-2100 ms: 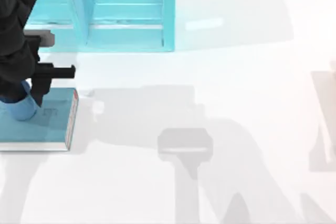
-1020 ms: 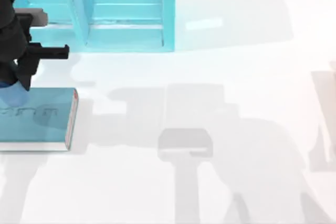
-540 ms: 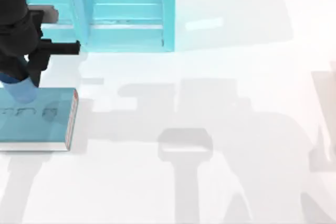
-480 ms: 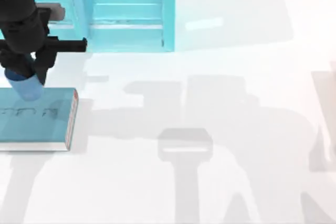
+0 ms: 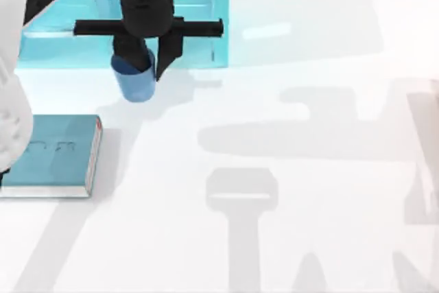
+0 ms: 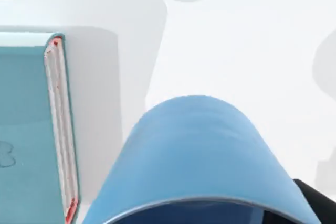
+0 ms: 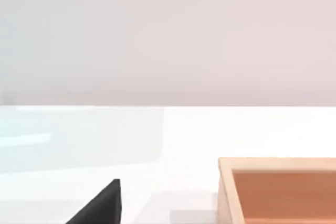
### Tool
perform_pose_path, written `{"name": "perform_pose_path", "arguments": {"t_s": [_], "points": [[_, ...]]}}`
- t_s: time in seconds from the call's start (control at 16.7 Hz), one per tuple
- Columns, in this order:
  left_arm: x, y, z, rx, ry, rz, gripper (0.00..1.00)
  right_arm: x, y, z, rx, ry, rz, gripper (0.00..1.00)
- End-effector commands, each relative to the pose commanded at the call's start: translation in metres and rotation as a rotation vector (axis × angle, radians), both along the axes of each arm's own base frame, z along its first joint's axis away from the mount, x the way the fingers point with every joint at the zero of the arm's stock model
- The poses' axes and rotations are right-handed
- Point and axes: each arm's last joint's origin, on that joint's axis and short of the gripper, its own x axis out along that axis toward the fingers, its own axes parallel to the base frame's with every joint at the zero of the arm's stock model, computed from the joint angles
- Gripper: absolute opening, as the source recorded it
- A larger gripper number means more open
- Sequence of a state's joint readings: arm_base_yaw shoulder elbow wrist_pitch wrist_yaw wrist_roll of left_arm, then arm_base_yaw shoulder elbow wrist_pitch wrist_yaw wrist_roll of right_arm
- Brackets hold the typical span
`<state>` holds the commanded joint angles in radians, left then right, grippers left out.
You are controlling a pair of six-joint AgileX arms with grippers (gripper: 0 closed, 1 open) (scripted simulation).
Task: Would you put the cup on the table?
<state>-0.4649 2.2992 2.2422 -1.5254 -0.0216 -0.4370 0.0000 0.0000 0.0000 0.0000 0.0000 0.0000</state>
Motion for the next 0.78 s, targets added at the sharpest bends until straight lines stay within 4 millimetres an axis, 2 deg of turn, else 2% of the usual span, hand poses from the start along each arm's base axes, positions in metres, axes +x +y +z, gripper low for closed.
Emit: {"name": "perform_pose_path", "arguments": {"t_s": [0.18, 0.3, 0.6, 0.78], "points": [[-0.008, -0.040, 0.001, 0.003, -0.009, -0.002, 0.00, 0.000, 0.000, 0.000, 0.000, 0.000, 0.000, 1.00], [-0.012, -0.052, 0.001, 0.006, -0.008, -0.002, 0.00, 0.000, 0.000, 0.000, 0.000, 0.000, 0.000, 1.00], [-0.012, -0.052, 0.000, 0.003, -0.009, 0.000, 0.00, 0.000, 0.000, 0.000, 0.000, 0.000, 0.000, 1.00], [-0.011, -0.052, -0.012, 0.003, -0.008, -0.006, 0.00, 0.000, 0.000, 0.000, 0.000, 0.000, 0.000, 1.00]]}}
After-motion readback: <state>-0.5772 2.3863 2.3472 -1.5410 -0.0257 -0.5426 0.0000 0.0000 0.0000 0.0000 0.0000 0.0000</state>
